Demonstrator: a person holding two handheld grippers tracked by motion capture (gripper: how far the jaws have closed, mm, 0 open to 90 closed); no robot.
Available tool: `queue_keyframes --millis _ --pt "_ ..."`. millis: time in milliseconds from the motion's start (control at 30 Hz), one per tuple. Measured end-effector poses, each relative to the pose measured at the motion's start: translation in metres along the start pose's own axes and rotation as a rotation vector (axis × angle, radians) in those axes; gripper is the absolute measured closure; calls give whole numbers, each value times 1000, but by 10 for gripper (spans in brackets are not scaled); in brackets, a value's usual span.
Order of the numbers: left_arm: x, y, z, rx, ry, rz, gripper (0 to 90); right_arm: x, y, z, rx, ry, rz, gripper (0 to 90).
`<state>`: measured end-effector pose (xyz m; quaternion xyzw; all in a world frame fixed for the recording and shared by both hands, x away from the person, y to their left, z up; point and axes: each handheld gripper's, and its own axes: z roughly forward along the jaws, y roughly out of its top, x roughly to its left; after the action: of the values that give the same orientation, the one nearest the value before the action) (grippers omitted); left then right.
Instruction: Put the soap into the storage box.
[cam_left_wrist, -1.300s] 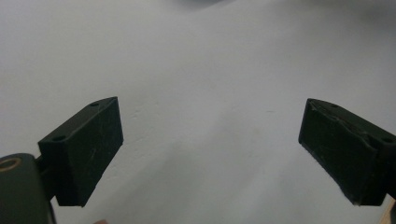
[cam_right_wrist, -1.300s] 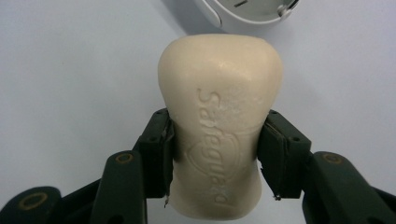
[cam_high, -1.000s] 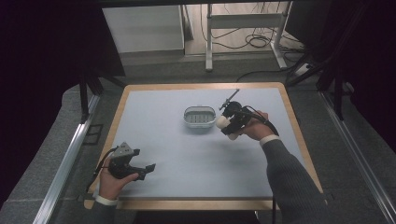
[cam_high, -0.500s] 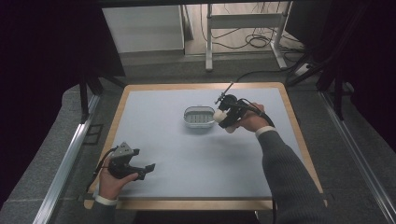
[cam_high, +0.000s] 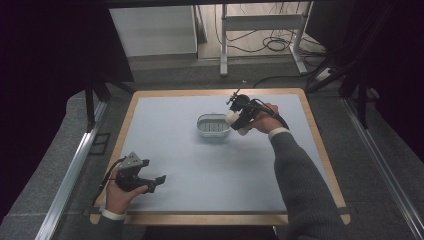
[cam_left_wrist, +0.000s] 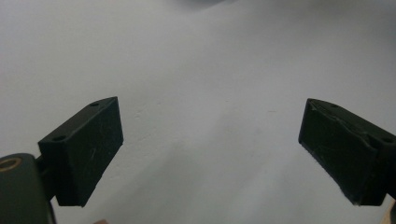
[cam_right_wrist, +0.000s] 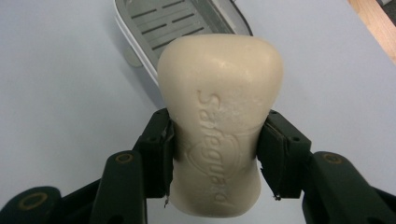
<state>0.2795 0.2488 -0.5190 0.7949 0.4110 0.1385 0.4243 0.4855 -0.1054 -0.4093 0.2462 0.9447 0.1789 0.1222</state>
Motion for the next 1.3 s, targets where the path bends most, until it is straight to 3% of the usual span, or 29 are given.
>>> queue_keyframes --millis 967,1300 --pt "1 0 0 3 3 4 69 -6 38 20 5 -8 -72 496" --pt "0 0 0 6 3 5 69 -1 53 34 -1 -1 -145 496"
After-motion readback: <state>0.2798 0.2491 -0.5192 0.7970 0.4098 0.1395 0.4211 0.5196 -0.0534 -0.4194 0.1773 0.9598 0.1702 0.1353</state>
